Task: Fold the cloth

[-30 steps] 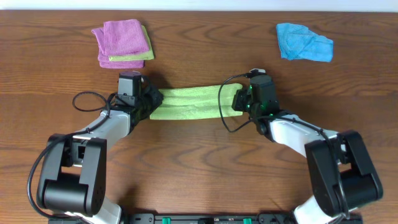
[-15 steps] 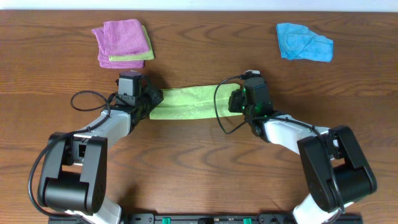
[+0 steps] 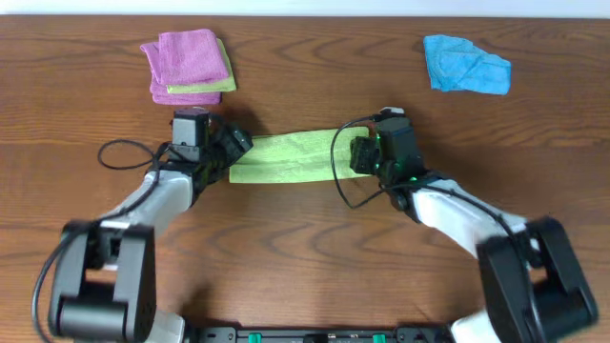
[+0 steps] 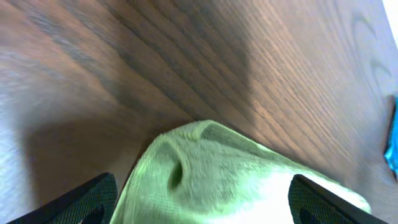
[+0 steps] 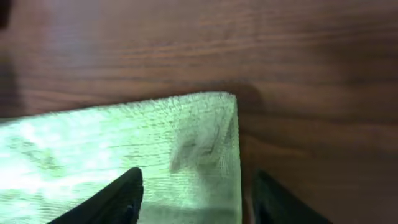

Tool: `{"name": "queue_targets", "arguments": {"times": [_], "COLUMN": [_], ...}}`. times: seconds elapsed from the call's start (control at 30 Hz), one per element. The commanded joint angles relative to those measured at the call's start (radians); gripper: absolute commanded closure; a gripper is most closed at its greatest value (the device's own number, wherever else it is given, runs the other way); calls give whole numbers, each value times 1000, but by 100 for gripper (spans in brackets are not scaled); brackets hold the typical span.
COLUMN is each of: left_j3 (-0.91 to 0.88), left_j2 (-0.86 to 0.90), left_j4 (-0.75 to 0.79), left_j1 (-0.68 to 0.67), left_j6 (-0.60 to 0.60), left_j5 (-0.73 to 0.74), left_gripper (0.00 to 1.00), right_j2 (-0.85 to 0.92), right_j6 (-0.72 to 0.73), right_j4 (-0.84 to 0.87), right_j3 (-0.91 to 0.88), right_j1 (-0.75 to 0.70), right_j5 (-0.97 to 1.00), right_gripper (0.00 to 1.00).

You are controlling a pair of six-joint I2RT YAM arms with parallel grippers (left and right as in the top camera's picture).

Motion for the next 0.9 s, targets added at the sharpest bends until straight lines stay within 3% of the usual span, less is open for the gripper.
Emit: {"name": "queue_targets", "arguments": {"times": [0.0, 0.13, 0.2, 0.3, 0.6, 0.87], "left_j3": [35, 36, 36, 36, 48, 117], "left_j2": [-91, -150, -149, -122, 31, 146], "left_j4": [-53, -114, -126, -125, -86, -83], "left_j1": [6, -9, -28, -65, -91, -91], "left_j6": [34, 34, 31, 11, 12, 42], "left_j5": [4, 43, 46, -6, -106, -135], "left_gripper": [20, 70, 84, 93, 94, 94], "right_j2": [-92, -212, -261, -298, -227, -62], "right_j6": [113, 222, 249, 338, 463, 514], "right_j4": [-72, -220, -273, -348, -366, -206], "right_j3": [13, 13, 13, 13, -11, -11], "right_j1": [6, 6, 6, 6, 8, 6], "right_j5": [7, -11, -23, -71, -147, -192], "right_gripper": [38, 36, 31, 26, 23, 23]}}
